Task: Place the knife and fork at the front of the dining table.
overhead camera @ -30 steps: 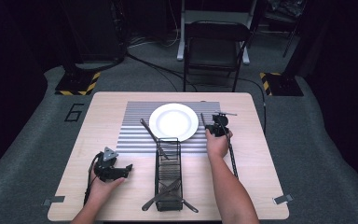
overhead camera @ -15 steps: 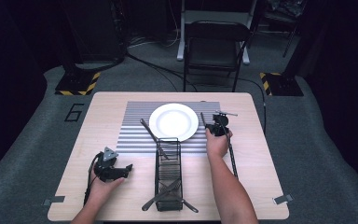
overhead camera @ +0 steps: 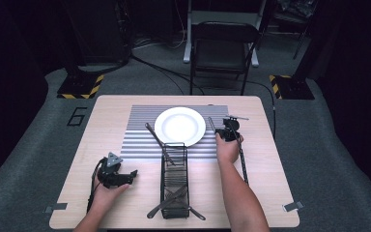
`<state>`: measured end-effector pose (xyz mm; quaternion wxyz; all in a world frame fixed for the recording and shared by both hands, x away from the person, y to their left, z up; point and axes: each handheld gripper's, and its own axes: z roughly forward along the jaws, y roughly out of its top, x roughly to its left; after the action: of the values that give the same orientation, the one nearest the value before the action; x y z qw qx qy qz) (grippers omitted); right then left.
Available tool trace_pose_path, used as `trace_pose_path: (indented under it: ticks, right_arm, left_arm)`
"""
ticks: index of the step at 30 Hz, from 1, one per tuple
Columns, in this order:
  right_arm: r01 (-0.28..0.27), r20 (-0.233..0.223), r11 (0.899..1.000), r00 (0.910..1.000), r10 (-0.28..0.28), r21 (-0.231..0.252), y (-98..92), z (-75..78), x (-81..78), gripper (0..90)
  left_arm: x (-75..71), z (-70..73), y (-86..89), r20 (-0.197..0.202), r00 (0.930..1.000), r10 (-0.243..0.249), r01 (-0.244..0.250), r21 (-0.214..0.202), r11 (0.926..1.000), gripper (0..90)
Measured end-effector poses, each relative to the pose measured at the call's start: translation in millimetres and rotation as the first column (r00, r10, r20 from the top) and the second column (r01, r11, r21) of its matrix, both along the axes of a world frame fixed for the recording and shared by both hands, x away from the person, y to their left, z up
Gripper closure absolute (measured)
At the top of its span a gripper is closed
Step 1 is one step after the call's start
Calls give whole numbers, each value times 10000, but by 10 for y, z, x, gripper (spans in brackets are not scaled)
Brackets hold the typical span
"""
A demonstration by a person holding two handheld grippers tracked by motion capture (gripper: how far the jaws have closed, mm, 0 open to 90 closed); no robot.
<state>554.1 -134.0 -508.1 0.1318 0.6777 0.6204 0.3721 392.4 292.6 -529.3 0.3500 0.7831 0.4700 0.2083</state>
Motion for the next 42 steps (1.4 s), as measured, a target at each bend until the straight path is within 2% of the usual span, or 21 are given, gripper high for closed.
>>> trace_pose_path:
  ticks: [5, 8, 10, 11, 13, 14, 15, 17, 19, 24, 25, 28, 37, 38, 39, 41, 42]
  right_arm:
    - [-55, 46, 10000, 10000, 55, -1, -4, 1, -9, 847]
    - [-72, 135, 10000, 9999, 73, -30, -6, 8, -25, 796]
    - [-98, 81, 9996, 9999, 100, -249, 3, 29, -45, 784]
    - [-261, 195, 9981, 9994, 272, -551, -1, 44, -60, 754]
    - [-321, 138, 9975, 9994, 331, -625, -3, 57, -72, 737]
    - [-439, 258, 9960, 9986, 460, -772, -14, 71, -88, 732]
    - [-683, 331, 9931, 9969, 717, -954, -40, 94, -122, 751]
    - [-715, 288, 9925, 9968, 747, -996, -46, 108, -139, 764]
    - [-961, 364, 9858, 9941, 1020, -1378, -98, 156, -207, 809]
    - [-1135, 335, 9816, 9922, 1199, -1534, -146, 183, -293, 847]
    - [-1291, 281, 9747, 9903, 1364, -1822, -173, 165, -337, 860]
    - [-1391, 234, 9694, 9889, 1468, -2020, -199, 161, -384, 874]
    - [-1669, 51, 9630, 9851, 1718, -2116, -267, 122, -501, 886]
    - [-1704, -2, 9616, 9847, 1744, -2152, -267, 118, -510, 887]
    - [-1821, -62, 9555, 9826, 1858, -2320, -273, 101, -526, 888]
    - [-1771, -80, 9560, 9836, 1803, -2341, -267, 94, -538, 888]
    - [-1867, -158, 9503, 9819, 1888, -2492, -269, 86, -557, 894]
  left_arm:
    - [-1, 1, 0, -19, 10000, 0, 0, 5, 10000, 146]
    - [0, 1, -1, -10, 10000, -1, 1, 4, 10000, 146]
    - [1, 1, -1, -8, 10000, -9, 9, 6, 10000, 146]
    - [1, 0, -4, -9, 10000, 7, -7, 1, 10000, 146]
    - [1, 1, -3, -18, 10000, -3, 3, 6, 10000, 146]
    - [0, 4, -2, -66, 10000, -14, 14, 14, 10000, 146]
    - [0, 5, -2, -86, 10000, -26, 26, 8, 10000, 146]
    - [-1, 4, -2, -74, 10000, -14, 14, 14, 10000, 146]
    - [-1, 2, -4, -48, 10000, 3, -3, 2, 10000, 146]
    - [0, 2, -3, -32, 10000, -1, 1, 9, 10000, 146]
    - [0, 4, -2, -64, 10000, -13, 13, 17, 10000, 146]
    - [-1, 5, -1, -91, 10000, -27, 27, 13, 10000, 146]
    - [0, 5, -4, -85, 10000, -10, 10, 8, 10000, 146]
    - [1, 5, -3, -85, 10000, -18, 18, 15, 10000, 146]
    - [1, 5, -4, -86, 10000, -13, 13, 11, 10000, 146]
    - [1, 5, -3, -85, 10000, -13, 13, 11, 10000, 146]
    - [1, 5, -3, -84, 10000, -16, 16, 12, 10000, 146]
